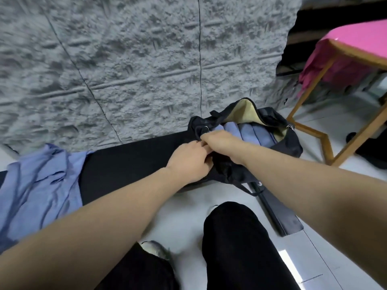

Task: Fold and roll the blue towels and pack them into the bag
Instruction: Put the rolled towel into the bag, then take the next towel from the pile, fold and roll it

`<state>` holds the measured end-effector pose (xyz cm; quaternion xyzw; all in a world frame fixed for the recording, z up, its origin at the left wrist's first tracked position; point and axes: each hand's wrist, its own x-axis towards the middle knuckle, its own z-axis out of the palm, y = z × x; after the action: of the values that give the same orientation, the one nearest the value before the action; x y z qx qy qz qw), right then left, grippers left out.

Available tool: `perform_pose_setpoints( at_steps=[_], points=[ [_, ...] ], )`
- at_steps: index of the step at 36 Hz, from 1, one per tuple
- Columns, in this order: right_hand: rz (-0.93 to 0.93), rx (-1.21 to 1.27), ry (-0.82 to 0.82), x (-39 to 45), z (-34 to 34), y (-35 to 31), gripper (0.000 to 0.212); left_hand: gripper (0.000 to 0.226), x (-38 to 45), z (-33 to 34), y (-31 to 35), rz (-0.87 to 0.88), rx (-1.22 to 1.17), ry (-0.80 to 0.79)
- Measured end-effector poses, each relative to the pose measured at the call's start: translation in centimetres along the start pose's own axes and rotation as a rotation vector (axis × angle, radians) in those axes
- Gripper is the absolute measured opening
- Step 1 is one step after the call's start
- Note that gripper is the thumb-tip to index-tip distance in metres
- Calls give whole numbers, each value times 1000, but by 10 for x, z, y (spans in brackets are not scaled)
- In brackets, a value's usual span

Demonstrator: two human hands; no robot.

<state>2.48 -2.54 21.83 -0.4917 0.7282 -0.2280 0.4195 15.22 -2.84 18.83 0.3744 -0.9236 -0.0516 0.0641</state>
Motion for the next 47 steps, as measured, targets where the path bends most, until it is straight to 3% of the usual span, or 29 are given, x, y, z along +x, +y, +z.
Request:
perform_pose_setpoints(
  at_steps=[4,10,14,19,26,31,36,39,42,47],
  points=[
    [-109,-228,20,-9,27,-9,34,37,-43,-4,-31,-130,-51,-77],
    [-132,-485,-25,-10,71,-23,48,32,-102,2,-87,-303,-95,-143],
    [-129,-354,-113,-7,103,-35,45,33,-133,11,-119,-415,-112,-252],
    [-93,-283,-246,-2,150,-46,40,36,-168,31,-154,-512,-91,-276],
    [-83,-238,-365,11,204,-60,33,42,-207,54,-196,-690,-78,-92],
    [-82,-238,-412,22,235,-68,28,38,-225,56,-222,-921,-174,95],
    [-112,-246,-409,31,258,-76,23,33,-238,53,-244,-1135,-126,311],
    [-129,-244,-402,35,266,-80,23,37,-247,53,-260,-1235,-209,323],
    [-138,-251,-390,38,270,-82,24,9,-253,55,-272,-1220,-267,352],
    [-137,-247,-363,41,274,-80,26,32,-252,47,-276,-1258,-405,366]
  ],
)
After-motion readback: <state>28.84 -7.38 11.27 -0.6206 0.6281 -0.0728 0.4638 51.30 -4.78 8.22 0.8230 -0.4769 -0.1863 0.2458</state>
